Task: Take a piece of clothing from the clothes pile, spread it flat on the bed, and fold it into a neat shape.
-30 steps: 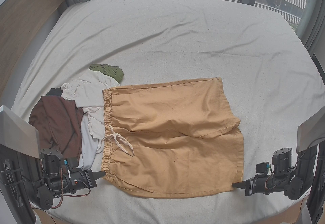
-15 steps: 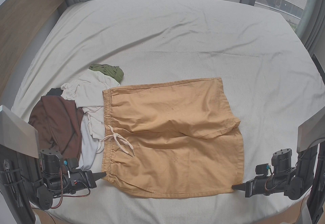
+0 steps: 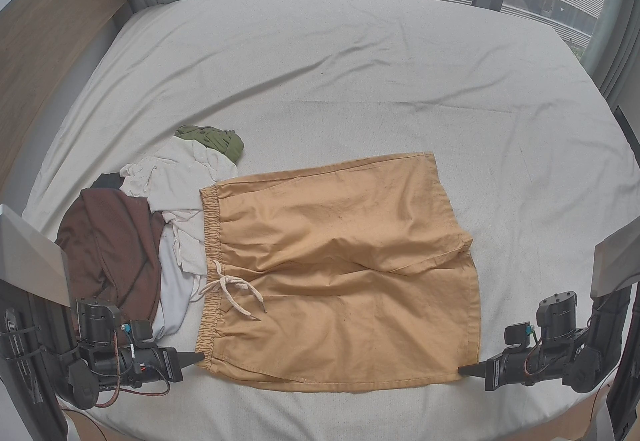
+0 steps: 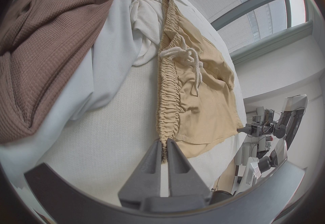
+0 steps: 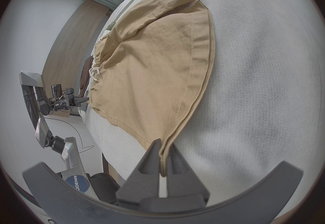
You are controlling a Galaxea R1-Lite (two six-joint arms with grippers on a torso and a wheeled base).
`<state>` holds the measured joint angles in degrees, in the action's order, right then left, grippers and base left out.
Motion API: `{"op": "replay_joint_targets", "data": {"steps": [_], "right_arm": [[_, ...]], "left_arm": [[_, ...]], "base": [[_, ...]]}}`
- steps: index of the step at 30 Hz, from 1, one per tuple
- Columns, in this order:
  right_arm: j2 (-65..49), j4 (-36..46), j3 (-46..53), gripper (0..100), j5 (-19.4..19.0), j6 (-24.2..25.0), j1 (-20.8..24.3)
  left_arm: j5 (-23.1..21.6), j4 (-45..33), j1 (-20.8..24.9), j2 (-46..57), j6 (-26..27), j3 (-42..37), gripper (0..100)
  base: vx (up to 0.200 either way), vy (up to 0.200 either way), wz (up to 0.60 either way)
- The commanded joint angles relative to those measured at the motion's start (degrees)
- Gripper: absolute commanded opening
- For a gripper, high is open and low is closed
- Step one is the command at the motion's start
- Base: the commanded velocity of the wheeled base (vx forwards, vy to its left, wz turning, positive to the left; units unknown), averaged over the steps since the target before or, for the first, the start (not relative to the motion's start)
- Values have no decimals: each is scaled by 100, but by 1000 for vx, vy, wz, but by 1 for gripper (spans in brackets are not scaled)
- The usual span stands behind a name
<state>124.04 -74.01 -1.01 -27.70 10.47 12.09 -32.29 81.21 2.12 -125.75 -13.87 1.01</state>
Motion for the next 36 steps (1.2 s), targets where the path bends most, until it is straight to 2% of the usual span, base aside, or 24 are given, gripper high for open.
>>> {"op": "replay_joint_targets", "data": {"steps": [1,6,9,15,22,27,32,36], "right_arm": [[-99,-17,101,0,-8,-1,12],[-574,-87,101,0,-254,8,12],[-899,-202,101,0,-482,34,4],[-1040,-676,22,0,-526,139,-84],[-1040,-1415,-119,0,-526,649,-102],[-1198,-1415,-338,0,-517,930,-102],[-1418,-1406,-496,0,-517,1168,-102],[-1505,-1406,-567,0,-517,1282,-102]], "left_arm": [[-67,52,-142,24,25,-101,0],[-286,299,-168,287,-54,-101,0],[-374,720,-151,331,-160,-101,0],[-374,800,-124,507,-212,119,0],[-374,791,16,1272,-1109,347,0],[-365,791,139,1641,-1742,505,0],[-321,791,183,1834,-2040,611,0],[-313,791,201,1887,-2076,637,0]], "base": [[0,0,0],[0,0,0],[0,0,0],[0,0,0],[0,0,0],[0,0,0],[0,0,0],[0,0,0]]}}
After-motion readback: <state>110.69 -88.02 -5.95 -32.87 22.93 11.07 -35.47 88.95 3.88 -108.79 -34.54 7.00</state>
